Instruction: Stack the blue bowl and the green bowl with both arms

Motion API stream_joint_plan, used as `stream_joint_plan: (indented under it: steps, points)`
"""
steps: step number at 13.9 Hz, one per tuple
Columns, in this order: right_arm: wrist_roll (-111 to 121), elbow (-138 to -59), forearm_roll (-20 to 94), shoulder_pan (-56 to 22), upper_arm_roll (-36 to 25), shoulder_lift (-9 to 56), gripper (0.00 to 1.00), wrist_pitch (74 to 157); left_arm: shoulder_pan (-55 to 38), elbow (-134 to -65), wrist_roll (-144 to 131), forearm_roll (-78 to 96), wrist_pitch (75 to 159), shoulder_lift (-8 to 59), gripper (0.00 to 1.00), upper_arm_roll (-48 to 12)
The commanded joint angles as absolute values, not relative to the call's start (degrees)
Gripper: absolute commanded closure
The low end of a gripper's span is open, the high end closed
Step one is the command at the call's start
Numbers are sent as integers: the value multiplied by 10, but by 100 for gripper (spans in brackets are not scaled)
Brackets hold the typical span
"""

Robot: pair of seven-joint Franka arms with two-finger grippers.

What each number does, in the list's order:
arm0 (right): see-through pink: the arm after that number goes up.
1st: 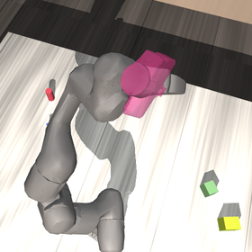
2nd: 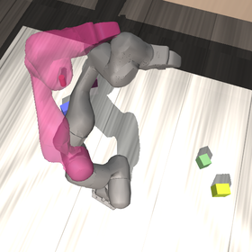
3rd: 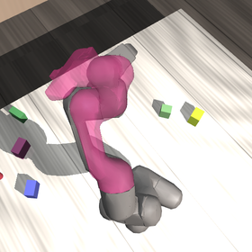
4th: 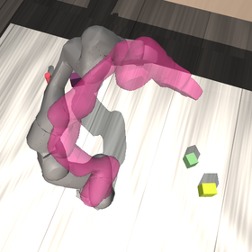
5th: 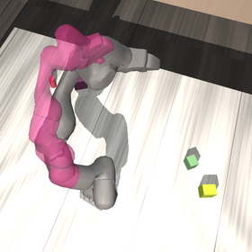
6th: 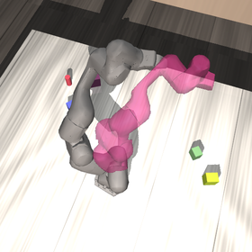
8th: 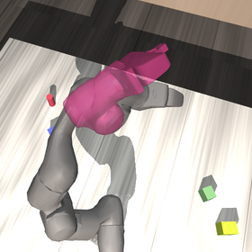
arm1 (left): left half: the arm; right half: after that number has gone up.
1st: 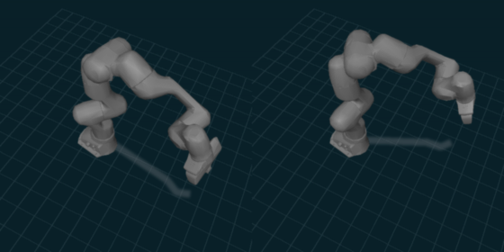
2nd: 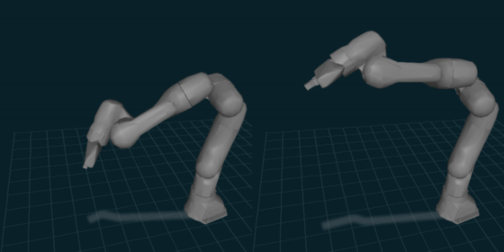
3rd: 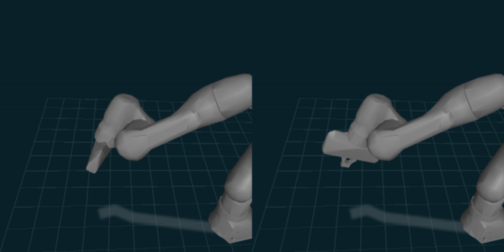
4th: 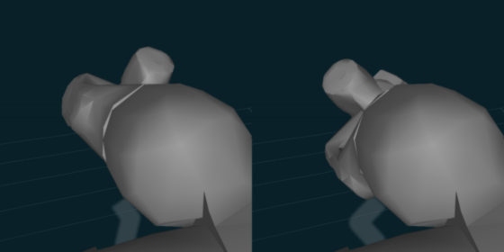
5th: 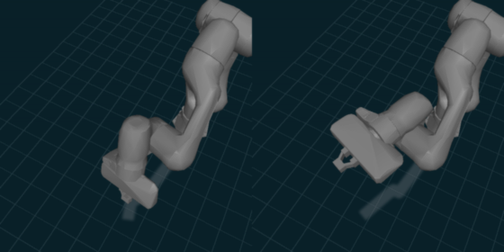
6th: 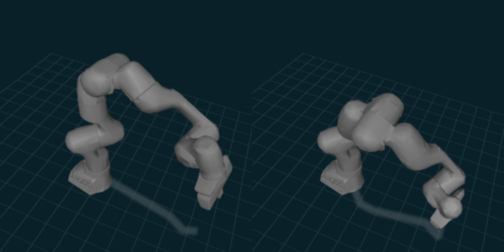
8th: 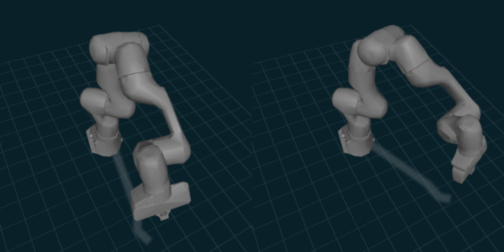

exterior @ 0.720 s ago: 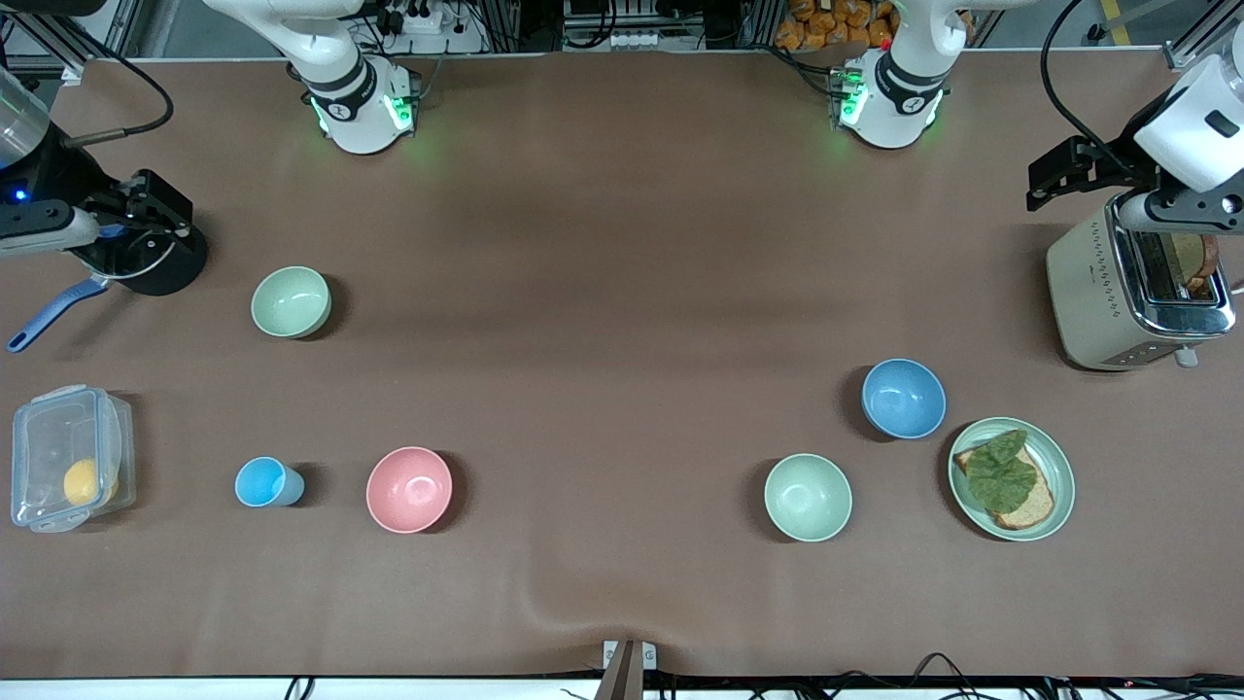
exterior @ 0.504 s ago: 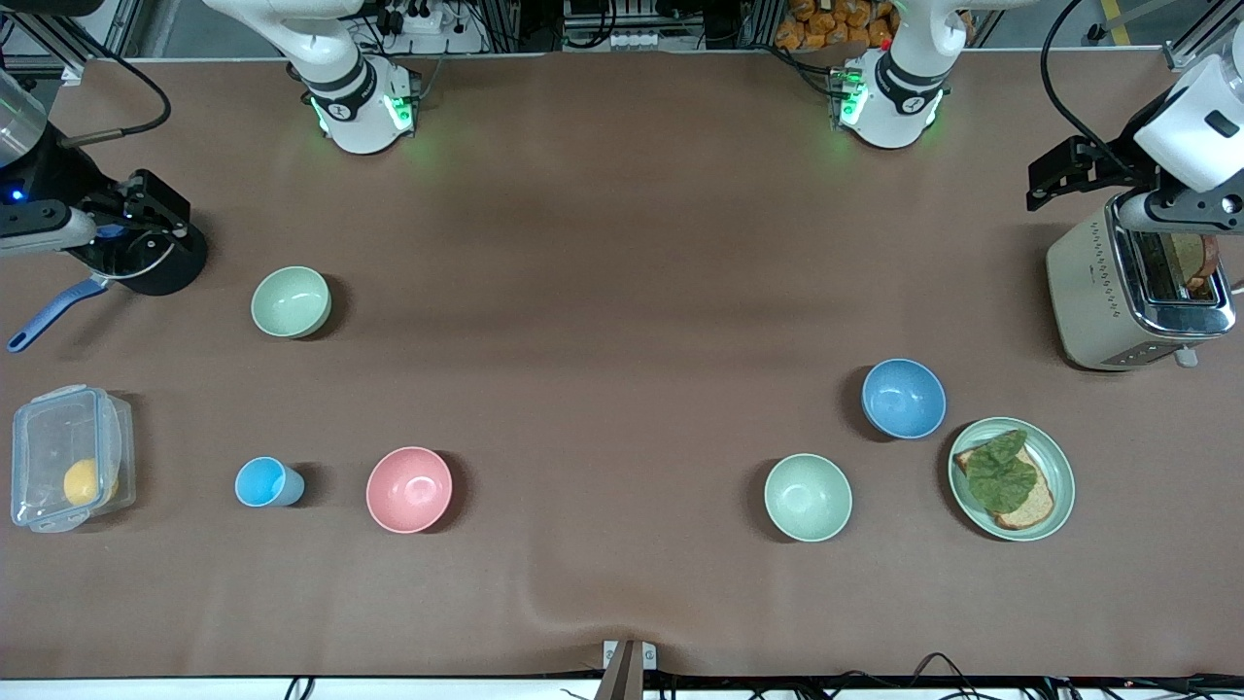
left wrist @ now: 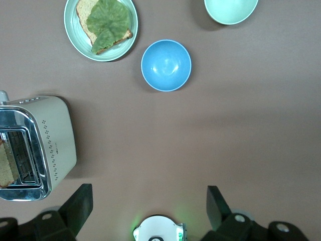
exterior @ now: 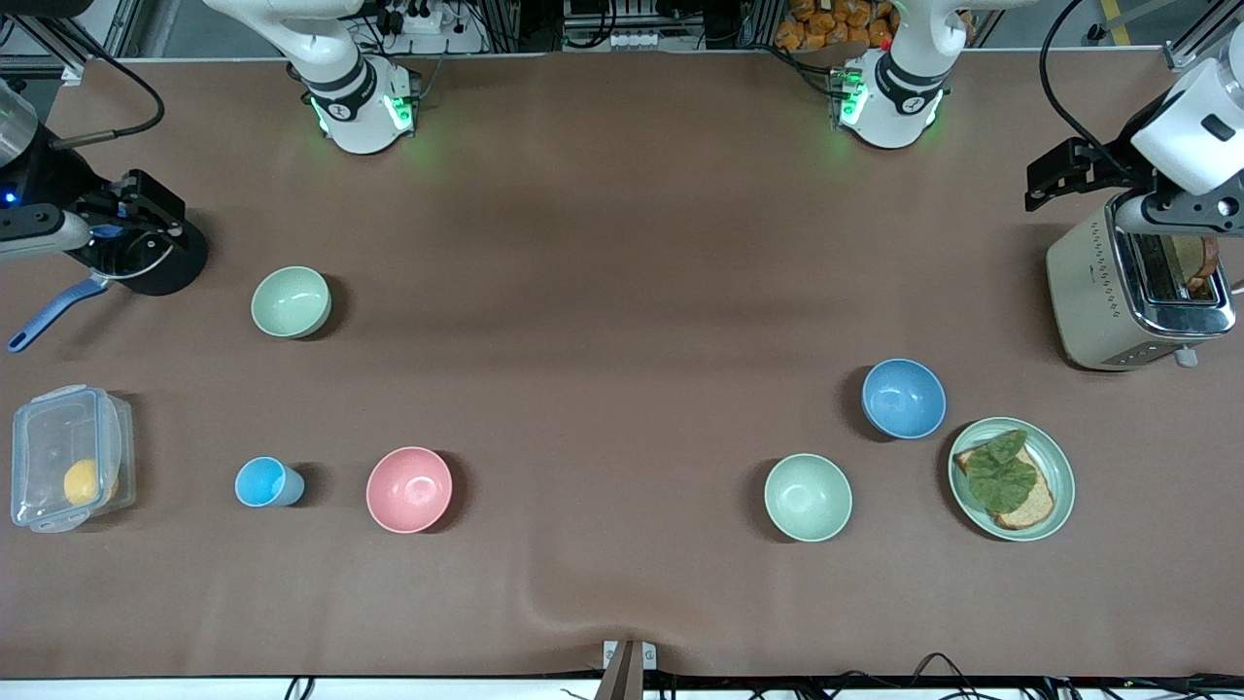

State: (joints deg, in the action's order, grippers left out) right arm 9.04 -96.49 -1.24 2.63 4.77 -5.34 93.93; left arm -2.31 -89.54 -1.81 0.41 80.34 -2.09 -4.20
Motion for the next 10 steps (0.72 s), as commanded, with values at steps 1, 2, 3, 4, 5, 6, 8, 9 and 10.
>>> stream_joint_plan:
  steps: [1, 2, 3, 4, 5, 6, 8, 9, 10]
  points:
    - [101, -935, -15, 33, 50, -34, 0, 932, -19, -897, -15, 11, 800, -15, 0, -43]
    - [102, -934, -15, 33, 50, -33, 0, 931, -19, -897, -15, 11, 801, -8, 0, -43]
    - [103, -934, -15, 34, 50, -33, 0, 932, -20, -898, -15, 10, 802, -1, 0, -43]
    - [103, -934, -15, 34, 50, -33, 0, 932, -21, -898, -15, 10, 804, 12, 0, -44]
    - [103, -933, -14, 34, 50, -32, 0, 933, -20, -898, -15, 9, 808, 25, 0, -44]
    - [103, -929, -14, 34, 50, -26, 0, 933, -21, -897, -15, 9, 814, 39, 0, -44]
    - [102, -914, -14, 34, 50, -16, 0, 930, -27, -898, -17, 3, 830, 73, 0, -46]
    - [102, -905, -14, 34, 50, -12, 0, 929, -28, -900, -18, -10, 842, 88, 0, -47]
    - [102, -904, -14, 34, 50, -9, 0, 929, -26, -910, -22, -10, 867, 97, 0, -48]
